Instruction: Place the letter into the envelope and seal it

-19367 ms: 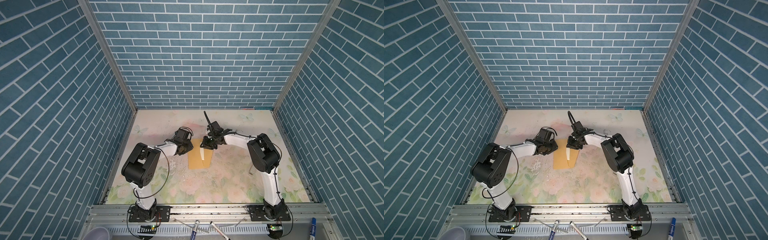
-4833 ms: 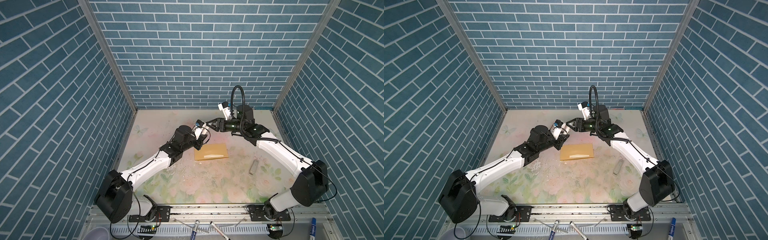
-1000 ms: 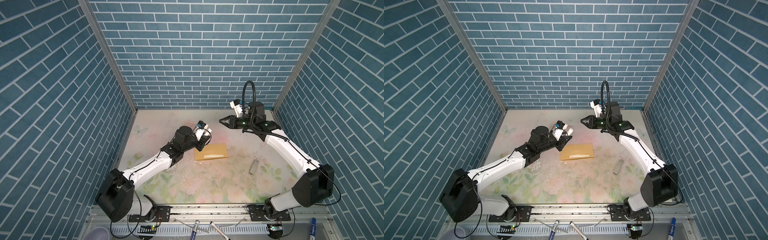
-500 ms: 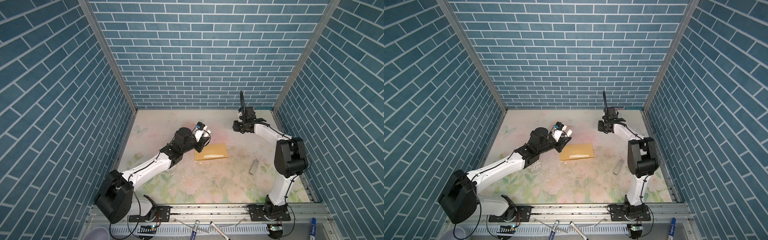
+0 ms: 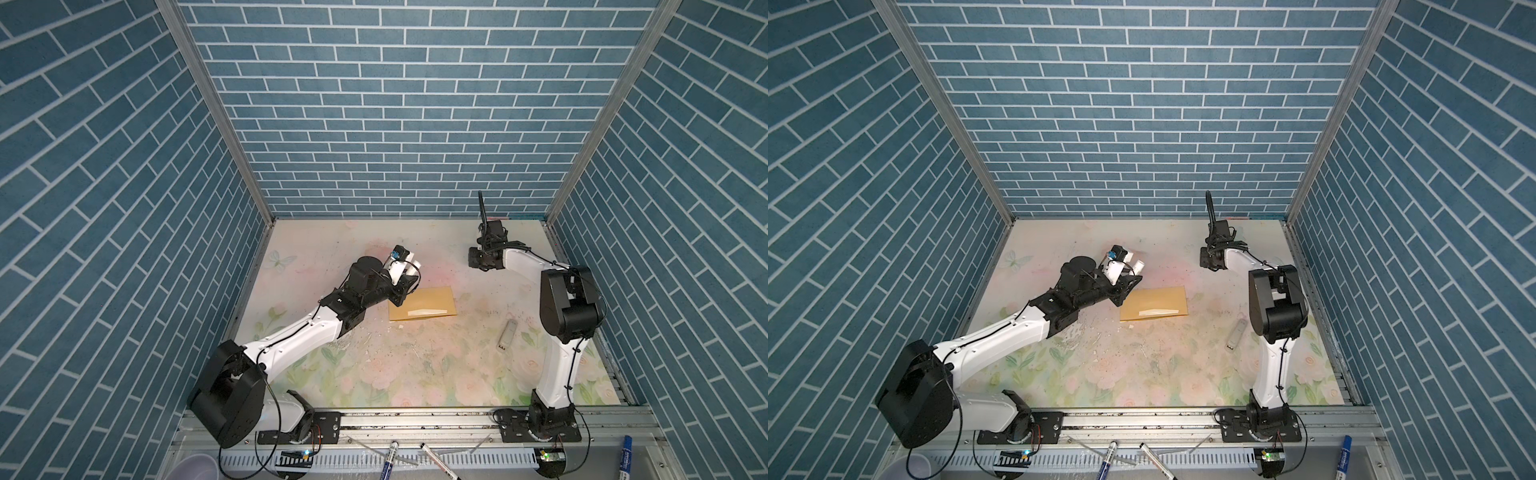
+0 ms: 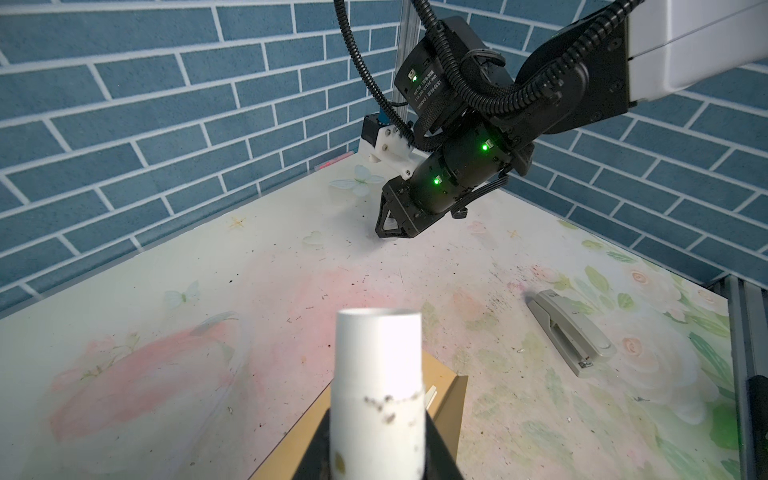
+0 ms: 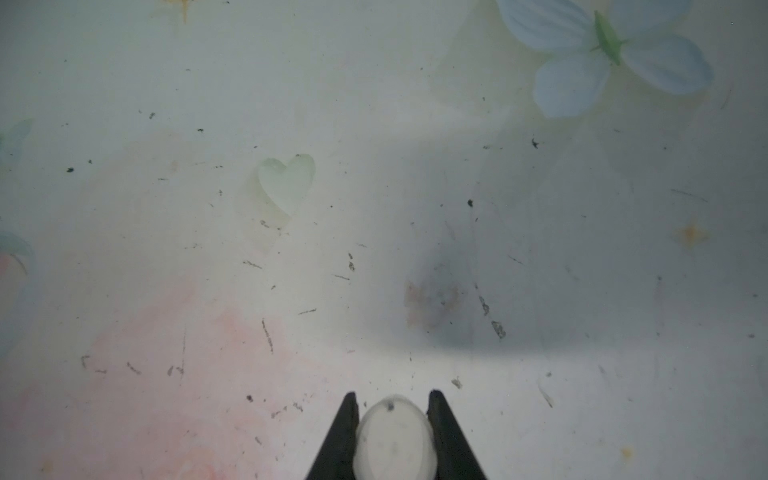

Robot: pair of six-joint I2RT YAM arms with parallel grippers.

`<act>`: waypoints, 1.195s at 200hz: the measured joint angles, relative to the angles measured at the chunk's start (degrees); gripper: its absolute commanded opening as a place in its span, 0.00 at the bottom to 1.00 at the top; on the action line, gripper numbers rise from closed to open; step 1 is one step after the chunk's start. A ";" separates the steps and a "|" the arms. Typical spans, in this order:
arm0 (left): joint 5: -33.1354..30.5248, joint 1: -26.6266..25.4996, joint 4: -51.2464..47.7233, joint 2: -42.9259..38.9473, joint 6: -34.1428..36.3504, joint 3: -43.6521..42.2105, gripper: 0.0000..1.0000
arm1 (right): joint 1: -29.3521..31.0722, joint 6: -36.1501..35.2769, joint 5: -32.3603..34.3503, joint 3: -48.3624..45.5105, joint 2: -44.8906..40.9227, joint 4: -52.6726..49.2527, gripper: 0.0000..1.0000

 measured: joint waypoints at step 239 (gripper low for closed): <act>-1.51 0.00 3.89 0.00 -2.10 -1.53 0.00 | 0.00 0.22 -1.14 -10.88 -9.70 2.10 0.67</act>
